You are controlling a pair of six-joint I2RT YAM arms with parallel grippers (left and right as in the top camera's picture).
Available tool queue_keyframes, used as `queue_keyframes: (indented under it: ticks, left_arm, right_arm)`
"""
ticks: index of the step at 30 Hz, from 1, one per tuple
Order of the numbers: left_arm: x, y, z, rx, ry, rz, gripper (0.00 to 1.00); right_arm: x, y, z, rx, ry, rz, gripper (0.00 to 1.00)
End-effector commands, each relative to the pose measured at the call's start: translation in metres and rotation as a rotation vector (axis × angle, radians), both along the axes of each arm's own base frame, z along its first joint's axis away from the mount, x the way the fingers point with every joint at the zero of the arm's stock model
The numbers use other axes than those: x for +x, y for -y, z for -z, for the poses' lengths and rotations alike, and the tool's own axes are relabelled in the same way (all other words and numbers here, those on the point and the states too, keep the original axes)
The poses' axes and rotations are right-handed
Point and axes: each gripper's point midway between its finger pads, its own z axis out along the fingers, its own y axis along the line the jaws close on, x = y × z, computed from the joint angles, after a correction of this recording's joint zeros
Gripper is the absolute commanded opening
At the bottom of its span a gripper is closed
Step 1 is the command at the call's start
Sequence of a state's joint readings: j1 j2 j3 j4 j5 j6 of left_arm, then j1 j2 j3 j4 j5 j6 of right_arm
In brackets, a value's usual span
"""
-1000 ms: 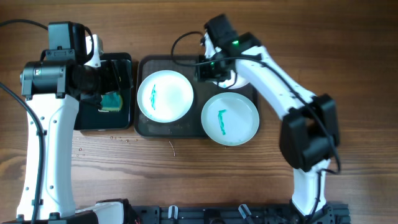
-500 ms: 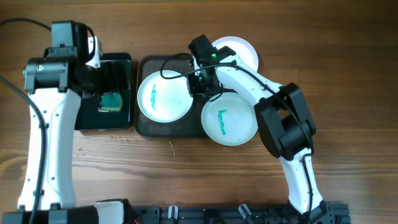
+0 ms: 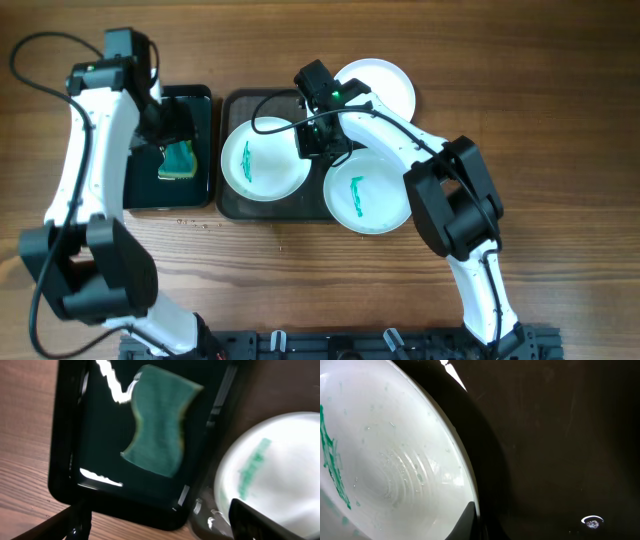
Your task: Clean dirty plates on tray and stack at the side
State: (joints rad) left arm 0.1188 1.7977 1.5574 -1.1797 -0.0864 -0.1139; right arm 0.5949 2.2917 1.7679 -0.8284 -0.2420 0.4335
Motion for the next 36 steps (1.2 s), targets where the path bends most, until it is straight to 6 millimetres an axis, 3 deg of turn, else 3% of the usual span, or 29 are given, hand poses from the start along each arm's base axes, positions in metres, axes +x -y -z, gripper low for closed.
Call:
queue_keyframes:
  ticks: [1,5,9,18,24,30,34,36]
  left_arm:
    - [0.004,-0.027,0.027,0.012,-0.057,-0.057,0.84]
    - [0.011,-0.028,0.055,0.008,-0.105,-0.022,0.69]
    - [0.019,-0.018,0.080,0.003,-0.138,0.041,0.62]
    - [0.043,-0.012,0.086,0.020,-0.058,0.071,0.41]
    - [0.043,-0.012,0.104,0.019,-0.067,0.071,0.40]
    - [0.020,-0.022,0.122,0.078,-0.154,0.061,0.38]
    - [0.015,-0.017,0.130,0.051,-0.157,0.031,0.11]
    - [0.009,-0.015,0.137,0.043,-0.169,0.032,0.04]
  right_arm:
    - [-0.003,0.002,0.018,-0.040,-0.016,-0.007,0.04]
    - [-0.003,0.002,0.018,-0.039,-0.014,-0.006,0.04]
    - [-0.002,0.002,0.018,-0.038,-0.013,-0.007,0.04]
    - [-0.003,0.002,0.018,-0.039,-0.014,-0.008,0.04]
    - [-0.003,0.002,0.018,-0.039,-0.014,-0.007,0.04]
    - [-0.003,0.002,0.018,-0.039,-0.014,-0.008,0.04]
    - [-0.003,0.002,0.018,-0.039,-0.014,-0.008,0.04]
    - [-0.003,0.002,0.018,-0.039,-0.014,-0.007,0.04]
